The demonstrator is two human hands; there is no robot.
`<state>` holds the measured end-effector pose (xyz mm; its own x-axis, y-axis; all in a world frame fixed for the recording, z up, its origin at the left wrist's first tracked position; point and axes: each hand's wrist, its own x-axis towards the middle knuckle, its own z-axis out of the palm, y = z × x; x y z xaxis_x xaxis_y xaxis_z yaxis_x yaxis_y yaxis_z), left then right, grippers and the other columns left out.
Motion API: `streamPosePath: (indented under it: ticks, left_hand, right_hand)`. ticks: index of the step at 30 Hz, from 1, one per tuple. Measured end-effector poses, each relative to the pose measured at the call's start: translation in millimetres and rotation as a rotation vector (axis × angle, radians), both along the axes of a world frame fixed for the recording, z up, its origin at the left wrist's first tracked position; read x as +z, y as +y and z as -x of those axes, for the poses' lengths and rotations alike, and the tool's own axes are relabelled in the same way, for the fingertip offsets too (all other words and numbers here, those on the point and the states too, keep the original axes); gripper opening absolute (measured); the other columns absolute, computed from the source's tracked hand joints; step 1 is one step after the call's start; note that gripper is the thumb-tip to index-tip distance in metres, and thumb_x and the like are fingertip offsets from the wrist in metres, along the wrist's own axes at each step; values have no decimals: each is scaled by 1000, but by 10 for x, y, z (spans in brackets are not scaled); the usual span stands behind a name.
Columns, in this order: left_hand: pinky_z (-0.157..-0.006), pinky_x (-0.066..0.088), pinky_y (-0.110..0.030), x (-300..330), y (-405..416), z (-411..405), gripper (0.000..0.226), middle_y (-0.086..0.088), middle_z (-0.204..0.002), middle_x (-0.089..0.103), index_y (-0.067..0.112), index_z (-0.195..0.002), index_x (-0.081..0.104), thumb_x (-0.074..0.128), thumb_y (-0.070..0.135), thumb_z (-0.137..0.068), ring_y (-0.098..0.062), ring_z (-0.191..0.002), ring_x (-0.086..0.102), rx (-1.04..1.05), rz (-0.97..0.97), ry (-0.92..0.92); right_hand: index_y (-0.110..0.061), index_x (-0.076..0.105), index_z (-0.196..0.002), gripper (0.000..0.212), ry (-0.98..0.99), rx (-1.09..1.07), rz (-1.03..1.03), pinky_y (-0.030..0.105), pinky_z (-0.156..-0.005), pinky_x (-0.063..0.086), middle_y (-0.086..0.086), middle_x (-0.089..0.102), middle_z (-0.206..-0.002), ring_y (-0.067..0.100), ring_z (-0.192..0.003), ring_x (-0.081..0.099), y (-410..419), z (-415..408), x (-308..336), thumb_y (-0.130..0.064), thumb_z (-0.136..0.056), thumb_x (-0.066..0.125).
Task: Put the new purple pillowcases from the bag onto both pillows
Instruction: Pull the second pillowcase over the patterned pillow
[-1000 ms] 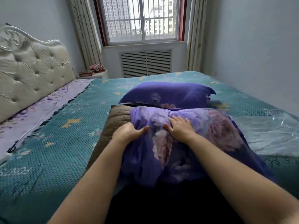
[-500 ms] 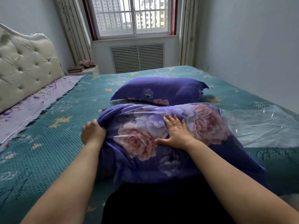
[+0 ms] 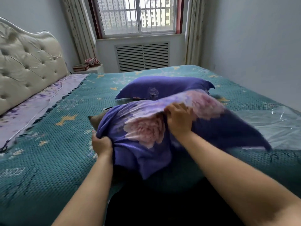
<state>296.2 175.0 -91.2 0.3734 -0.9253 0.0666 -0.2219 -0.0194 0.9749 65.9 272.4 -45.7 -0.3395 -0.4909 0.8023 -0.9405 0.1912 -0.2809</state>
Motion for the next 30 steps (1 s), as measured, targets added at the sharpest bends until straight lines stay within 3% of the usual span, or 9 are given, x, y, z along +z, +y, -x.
streamPosePath:
  ticks: [5,8,12,15,17,20,23,26,30]
  left_hand:
    - [-92,41,-36,-53,371,670,33,-25,-122,58,-6,-115,57,41,-6,-86,-36,-109,56,137,-119,508]
    - [-83,51,-45,-210,707,1009,26,-19,-125,58,5,-117,58,45,15,-97,-33,-94,60,-274,-493,986]
    - [-85,53,-48,-266,635,897,41,-22,-120,61,0,-123,55,52,31,-95,-36,-102,62,-651,-530,818]
    - [-94,49,-52,-219,421,694,32,-22,-116,63,2,-114,59,62,22,-90,-37,-105,62,-605,-352,564]
    - [-95,48,-52,-149,295,549,30,-24,-115,64,3,-112,62,65,22,-88,-38,-106,61,-624,-266,595]
    - [-91,51,-42,43,122,360,43,-20,-122,62,7,-126,57,56,32,-92,-32,-113,60,-759,-347,778]
    - [-100,43,-45,219,158,289,46,-19,-119,62,4,-130,53,52,31,-93,-32,-118,55,-703,-411,928]
    - [-95,47,-48,323,328,261,42,-18,-110,67,6,-123,57,51,36,-94,-32,-104,63,-623,-232,1015]
    - [-73,56,-25,179,454,235,45,-16,-67,70,5,-92,58,31,39,-101,-18,-59,69,-608,-324,1032]
  right_hand:
    - [-25,68,-103,26,-66,-76,-196,39,-98,29,-1,57,-122,29,-115,46,-440,182,642,-17,-87,49]
    - [-29,62,-113,27,-262,129,-555,44,-99,42,0,53,-129,29,-116,50,-597,309,587,-29,-90,47]
    - [-35,37,-142,66,-213,294,-890,49,-114,23,0,24,-156,25,-142,24,-374,221,69,-61,-84,53]
    - [-42,14,-147,94,-170,340,-985,52,-117,3,-10,-2,-159,17,-147,-4,9,151,-266,-74,-70,57]
    - [-41,4,-149,112,-128,358,-1027,53,-116,-4,-12,-11,-158,18,-146,-12,232,35,-368,-77,-61,63]
    - [-39,-8,-148,117,11,258,-976,57,-114,-3,-9,-15,-158,22,-145,-13,369,-128,-512,-73,-63,63]
    - [-35,8,-149,86,-12,157,-766,55,-115,7,-7,2,-159,21,-147,1,385,-205,-692,-57,-82,56]
    - [-24,51,-132,57,-153,123,-352,55,-106,31,5,44,-143,28,-133,39,330,-225,-770,-45,-79,49]
    - [-26,44,-133,68,132,126,-274,56,-108,23,4,44,-140,26,-132,37,239,-420,-851,-58,-74,50]
